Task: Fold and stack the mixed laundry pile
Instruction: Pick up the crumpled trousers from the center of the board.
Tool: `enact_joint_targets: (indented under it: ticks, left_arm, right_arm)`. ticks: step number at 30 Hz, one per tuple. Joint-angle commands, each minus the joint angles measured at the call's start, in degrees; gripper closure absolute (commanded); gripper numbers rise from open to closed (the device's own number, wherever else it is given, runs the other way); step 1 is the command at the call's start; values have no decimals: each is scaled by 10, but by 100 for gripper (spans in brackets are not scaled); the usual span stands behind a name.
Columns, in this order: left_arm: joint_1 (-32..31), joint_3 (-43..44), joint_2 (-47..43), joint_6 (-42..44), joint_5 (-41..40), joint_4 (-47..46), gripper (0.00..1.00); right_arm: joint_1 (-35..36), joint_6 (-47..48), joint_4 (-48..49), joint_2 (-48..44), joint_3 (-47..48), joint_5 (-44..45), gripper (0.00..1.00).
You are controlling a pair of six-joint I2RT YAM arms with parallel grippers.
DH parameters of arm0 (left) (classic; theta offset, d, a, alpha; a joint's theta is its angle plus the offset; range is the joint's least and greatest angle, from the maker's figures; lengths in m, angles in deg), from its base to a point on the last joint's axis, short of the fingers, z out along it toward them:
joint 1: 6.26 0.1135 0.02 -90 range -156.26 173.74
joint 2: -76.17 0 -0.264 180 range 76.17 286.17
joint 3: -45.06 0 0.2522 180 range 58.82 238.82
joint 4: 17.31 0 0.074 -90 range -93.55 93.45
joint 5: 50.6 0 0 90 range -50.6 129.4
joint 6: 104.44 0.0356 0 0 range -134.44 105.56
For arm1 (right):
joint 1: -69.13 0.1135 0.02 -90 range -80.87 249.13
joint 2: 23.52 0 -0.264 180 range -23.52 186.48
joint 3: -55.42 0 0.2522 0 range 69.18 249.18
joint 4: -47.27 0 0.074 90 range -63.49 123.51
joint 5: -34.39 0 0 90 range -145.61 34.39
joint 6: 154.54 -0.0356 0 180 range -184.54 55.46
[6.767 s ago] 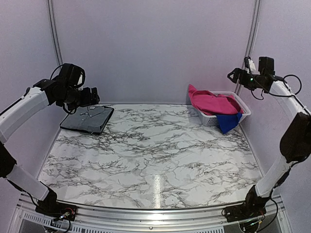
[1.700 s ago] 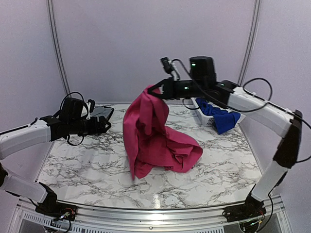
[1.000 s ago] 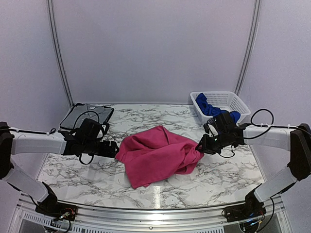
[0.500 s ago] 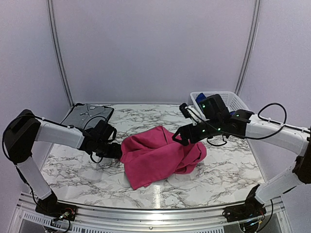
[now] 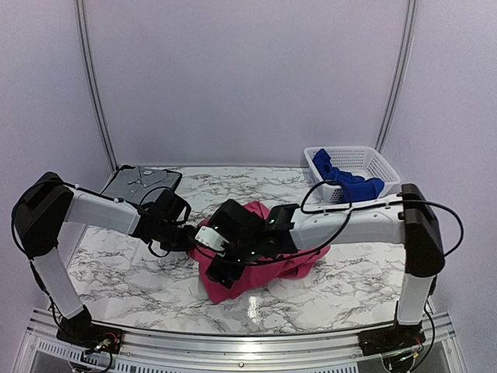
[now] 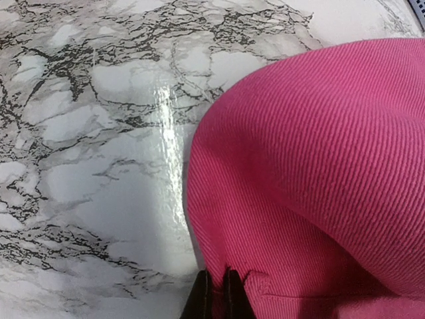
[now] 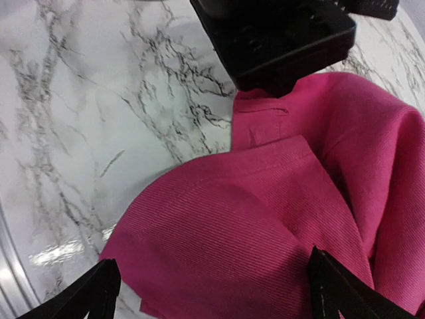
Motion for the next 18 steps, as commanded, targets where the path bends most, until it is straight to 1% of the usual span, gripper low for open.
enact_joint_targets:
  ticks: [1,4,6,7,9,10,13,15,18]
  left_arm:
    - [-2,-10,16,-16,29,41,100]
    - [4,-18,-1,-21,24,45,100]
    - [12,-22,-11,-21,22,49,100]
    - [17,-23,-16,-20,21,51,100]
    - [26,-20,-23,-15,17,60,100]
    - [31,-17,-26,-10,16,64,100]
    - [46,-5,-36,3,9,78,100]
    - [53,8,-43,15,-1,90,100]
    - [65,34,-61,42,-18,113,100]
  right_arm:
    - [2,35,-52,89,80,124,6]
    - [2,23,-70,120,90,170,8]
    - [1,15,-67,120,71,186,14]
    - [2,14,-68,118,61,190,20]
    - [2,12,-75,112,49,194,42]
    - [1,11,-78,105,45,194,60]
    - [-3,0,-81,59,44,192,100]
    - [-16,-13,-81,15,49,180,100]
    - [-58,-48,-70,-69,36,143,100]
